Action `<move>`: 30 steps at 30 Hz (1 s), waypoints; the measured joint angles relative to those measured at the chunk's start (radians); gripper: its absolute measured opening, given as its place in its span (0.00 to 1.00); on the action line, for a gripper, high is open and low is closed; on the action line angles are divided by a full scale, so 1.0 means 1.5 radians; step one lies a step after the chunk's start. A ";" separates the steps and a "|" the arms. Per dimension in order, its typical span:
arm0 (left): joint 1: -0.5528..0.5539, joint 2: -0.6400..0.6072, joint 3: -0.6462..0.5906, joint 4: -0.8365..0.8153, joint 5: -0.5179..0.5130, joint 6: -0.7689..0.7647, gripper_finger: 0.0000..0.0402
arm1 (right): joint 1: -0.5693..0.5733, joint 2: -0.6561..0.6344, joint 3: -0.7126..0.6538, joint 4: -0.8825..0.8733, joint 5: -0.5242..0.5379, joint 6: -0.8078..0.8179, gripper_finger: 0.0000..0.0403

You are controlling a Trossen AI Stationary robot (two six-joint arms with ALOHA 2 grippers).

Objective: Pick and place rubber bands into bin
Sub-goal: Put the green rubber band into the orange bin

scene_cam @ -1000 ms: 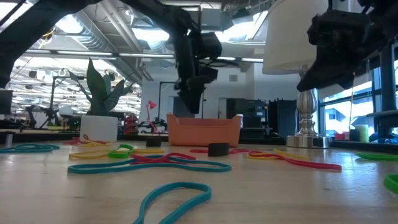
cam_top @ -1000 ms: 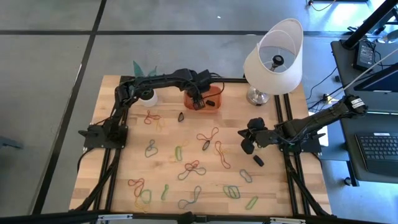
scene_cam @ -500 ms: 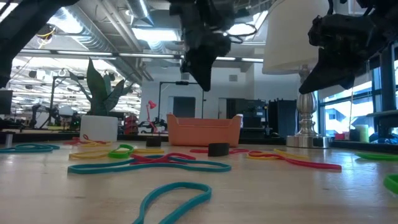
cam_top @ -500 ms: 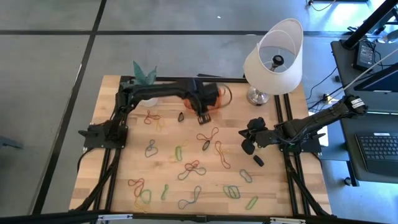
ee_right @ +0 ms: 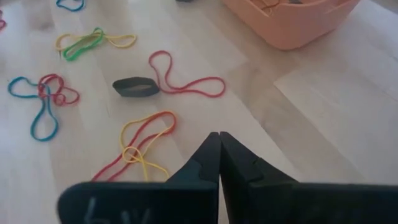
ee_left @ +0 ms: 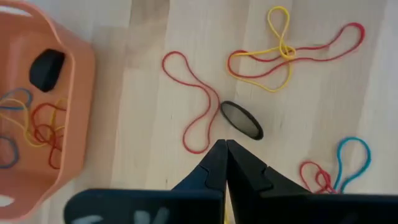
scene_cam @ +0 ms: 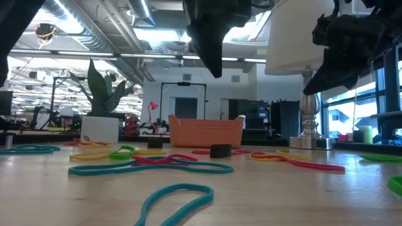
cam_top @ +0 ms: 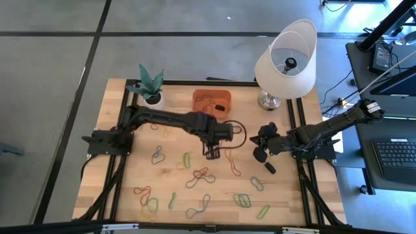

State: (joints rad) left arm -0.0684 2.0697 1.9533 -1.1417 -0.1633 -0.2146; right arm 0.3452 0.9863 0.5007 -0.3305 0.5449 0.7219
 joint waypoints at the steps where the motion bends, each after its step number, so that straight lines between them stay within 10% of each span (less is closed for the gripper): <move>1: -0.006 0.000 0.000 0.000 -0.006 -0.001 0.00 | 0.003 0.000 0.000 0.000 0.000 0.009 0.01; 6: -0.033 -0.006 -0.053 0.051 -0.008 -0.001 0.00 | 0.033 0.000 0.000 0.018 0.000 0.057 0.01; 17: -0.087 -0.215 -0.466 0.318 0.001 -0.112 0.00 | 0.090 0.060 0.121 -0.012 0.000 0.118 0.00; 30: -0.167 -0.515 -0.732 0.363 -0.062 -0.192 0.01 | 0.113 0.402 0.571 -0.487 -0.158 0.378 0.00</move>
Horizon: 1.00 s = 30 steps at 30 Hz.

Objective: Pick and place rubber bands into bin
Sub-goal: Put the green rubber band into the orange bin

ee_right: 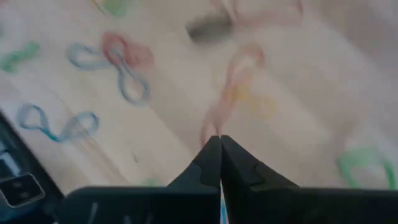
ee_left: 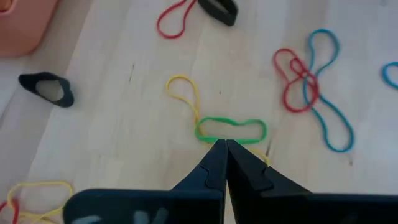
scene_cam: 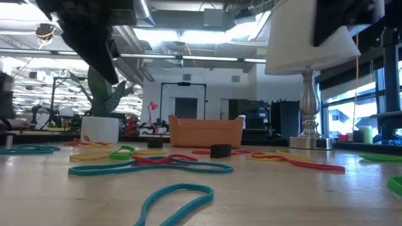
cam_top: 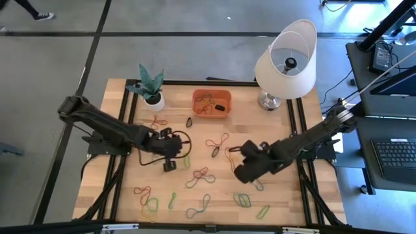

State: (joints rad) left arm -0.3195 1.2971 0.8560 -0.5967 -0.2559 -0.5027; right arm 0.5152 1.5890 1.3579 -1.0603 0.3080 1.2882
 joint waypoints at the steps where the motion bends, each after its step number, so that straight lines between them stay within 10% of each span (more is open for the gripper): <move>1: -0.003 -0.012 -0.010 0.000 -0.002 -0.003 0.01 | 0.008 0.020 0.020 -0.026 -0.014 0.031 0.01; 14: -0.036 -0.036 -0.043 -0.001 -0.004 0.029 0.01 | 0.161 0.180 0.049 -0.001 -0.172 0.504 0.13; 30: -0.040 -0.035 -0.043 -0.002 0.045 0.016 0.01 | 0.226 0.287 0.049 0.044 -0.300 0.590 0.32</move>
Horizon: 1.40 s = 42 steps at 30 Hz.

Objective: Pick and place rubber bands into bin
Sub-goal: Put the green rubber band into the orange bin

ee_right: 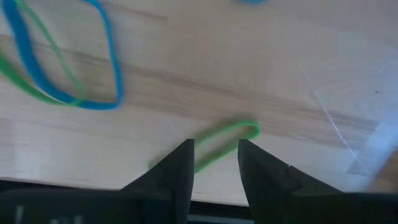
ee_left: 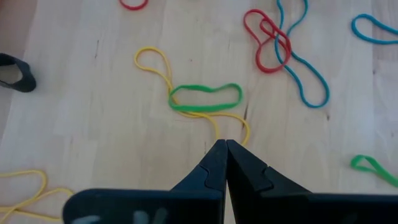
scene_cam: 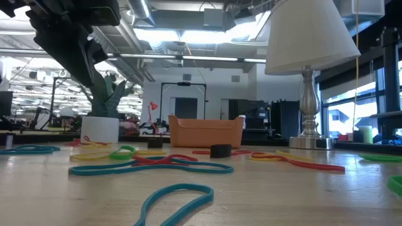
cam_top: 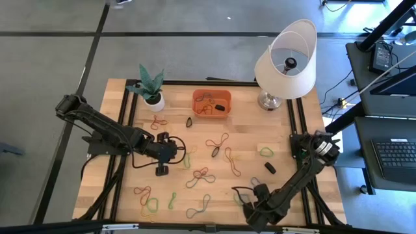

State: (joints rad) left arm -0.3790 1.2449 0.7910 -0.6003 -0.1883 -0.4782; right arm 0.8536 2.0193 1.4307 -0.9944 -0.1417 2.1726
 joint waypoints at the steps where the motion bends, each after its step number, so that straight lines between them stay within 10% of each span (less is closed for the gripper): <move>1: 0.000 0.000 0.000 0.000 0.004 -0.002 0.01 | 0.003 0.004 0.000 0.001 0.000 0.000 0.32; 14: -0.005 0.000 0.000 0.010 0.005 -0.006 0.01 | 0.022 0.065 0.003 0.019 0.001 -0.004 0.30; 22: -0.005 0.000 0.000 0.052 0.003 -0.005 0.01 | 0.022 0.068 0.002 0.030 -0.003 -0.022 0.03; 42: -0.004 0.001 0.000 0.080 -0.003 0.034 0.01 | 0.023 -0.036 -0.002 -0.049 0.064 -0.025 0.00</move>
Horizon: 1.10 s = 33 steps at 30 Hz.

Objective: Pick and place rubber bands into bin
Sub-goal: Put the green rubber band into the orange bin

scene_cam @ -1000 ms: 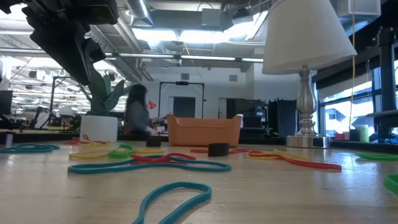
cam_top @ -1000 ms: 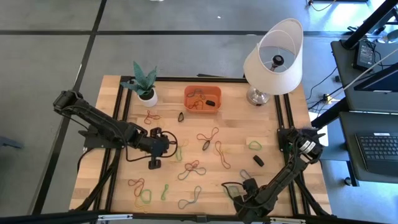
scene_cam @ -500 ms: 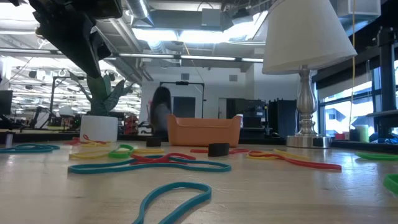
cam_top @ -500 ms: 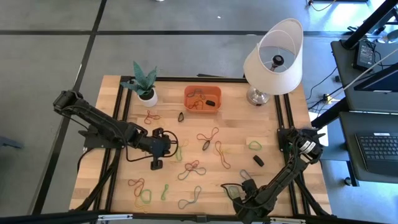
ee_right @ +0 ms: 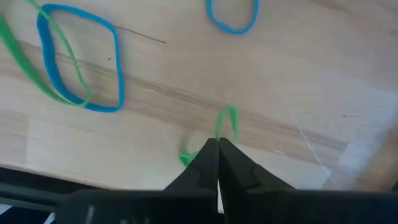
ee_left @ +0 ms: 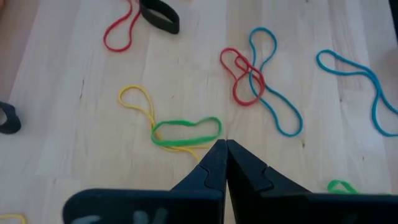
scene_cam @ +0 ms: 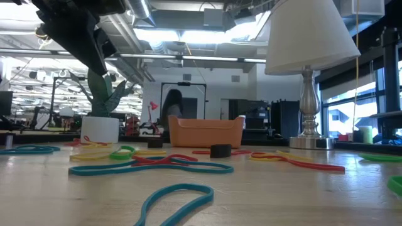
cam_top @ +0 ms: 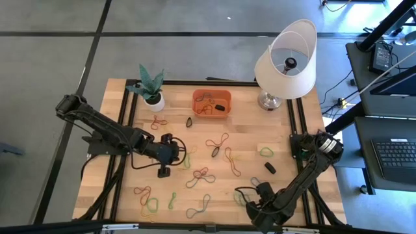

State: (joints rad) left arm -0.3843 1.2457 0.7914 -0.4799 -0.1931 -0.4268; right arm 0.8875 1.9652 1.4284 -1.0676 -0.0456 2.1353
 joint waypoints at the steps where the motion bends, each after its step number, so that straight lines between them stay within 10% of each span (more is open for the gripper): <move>1: 0.000 0.000 0.000 0.001 -0.001 0.004 0.01 | 0.000 0.000 0.000 -0.002 0.000 0.000 0.00; 21: -0.001 0.000 0.000 -0.025 0.001 0.084 0.00 | -0.082 -0.004 0.283 -0.338 0.144 -0.106 0.00; 33: -0.049 -0.078 -0.057 0.012 -0.051 0.107 0.00 | -0.259 -0.004 0.376 -0.335 0.268 -0.435 0.00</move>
State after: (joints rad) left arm -0.4572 1.1281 0.7061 -0.4622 -0.2689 -0.2662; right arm 0.4990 1.9598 1.9924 -1.5694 0.3568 1.4827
